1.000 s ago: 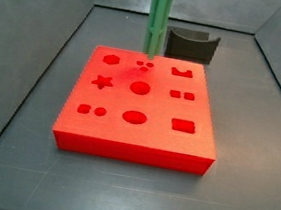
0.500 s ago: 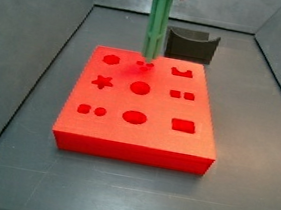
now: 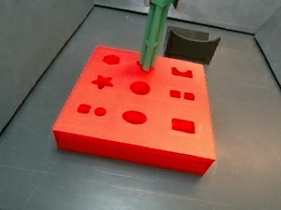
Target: Insert the 3 prong object.
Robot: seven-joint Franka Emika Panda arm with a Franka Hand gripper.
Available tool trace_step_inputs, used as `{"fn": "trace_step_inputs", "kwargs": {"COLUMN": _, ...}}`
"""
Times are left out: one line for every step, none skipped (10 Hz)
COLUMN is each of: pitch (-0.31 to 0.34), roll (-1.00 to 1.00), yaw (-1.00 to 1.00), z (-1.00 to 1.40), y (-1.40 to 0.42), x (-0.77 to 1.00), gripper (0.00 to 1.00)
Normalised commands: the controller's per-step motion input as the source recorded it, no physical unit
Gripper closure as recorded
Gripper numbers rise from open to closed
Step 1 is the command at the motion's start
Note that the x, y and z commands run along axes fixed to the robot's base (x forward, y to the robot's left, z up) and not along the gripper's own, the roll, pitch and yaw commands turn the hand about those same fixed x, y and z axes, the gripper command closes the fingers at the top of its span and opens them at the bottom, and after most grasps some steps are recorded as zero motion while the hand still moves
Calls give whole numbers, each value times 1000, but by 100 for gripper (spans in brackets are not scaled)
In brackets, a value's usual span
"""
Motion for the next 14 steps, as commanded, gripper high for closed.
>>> {"fn": "trace_step_inputs", "kwargs": {"pitch": -69, "roll": -59, "yaw": 0, "z": -177, "y": 0, "x": -206, "gripper": 100}}
{"fn": "trace_step_inputs", "kwargs": {"pitch": -96, "roll": -81, "yaw": 0, "z": -166, "y": 0, "x": -80, "gripper": 100}}
{"fn": "trace_step_inputs", "kwargs": {"pitch": -119, "roll": -51, "yaw": 11, "z": -294, "y": 0, "x": 29, "gripper": 100}}
{"fn": "trace_step_inputs", "kwargs": {"pitch": -104, "roll": -53, "yaw": 20, "z": -366, "y": 0, "x": 240, "gripper": 100}}
{"fn": "trace_step_inputs", "kwargs": {"pitch": -36, "roll": 0, "yaw": 26, "z": -446, "y": 0, "x": 403, "gripper": 100}}
{"fn": "trace_step_inputs", "kwargs": {"pitch": -34, "roll": 0, "yaw": 0, "z": -360, "y": 0, "x": 171, "gripper": 100}}
{"fn": "trace_step_inputs", "kwargs": {"pitch": -54, "roll": 0, "yaw": 0, "z": -283, "y": 0, "x": 46, "gripper": 100}}
{"fn": "trace_step_inputs", "kwargs": {"pitch": -67, "roll": 29, "yaw": 0, "z": -240, "y": 0, "x": 0, "gripper": 100}}
{"fn": "trace_step_inputs", "kwargs": {"pitch": -40, "roll": 37, "yaw": 0, "z": -143, "y": 0, "x": 0, "gripper": 100}}
{"fn": "trace_step_inputs", "kwargs": {"pitch": -40, "roll": 73, "yaw": 0, "z": -80, "y": -43, "x": -51, "gripper": 100}}
{"fn": "trace_step_inputs", "kwargs": {"pitch": -123, "roll": 164, "yaw": 0, "z": -131, "y": -163, "x": -66, "gripper": 100}}
{"fn": "trace_step_inputs", "kwargs": {"pitch": -157, "roll": 184, "yaw": 0, "z": -194, "y": -166, "x": -94, "gripper": 100}}
{"fn": "trace_step_inputs", "kwargs": {"pitch": -101, "roll": 126, "yaw": 0, "z": -149, "y": -100, "x": -46, "gripper": 100}}
{"fn": "trace_step_inputs", "kwargs": {"pitch": 0, "roll": 0, "yaw": 0, "z": 0, "y": 0, "x": 0, "gripper": 100}}
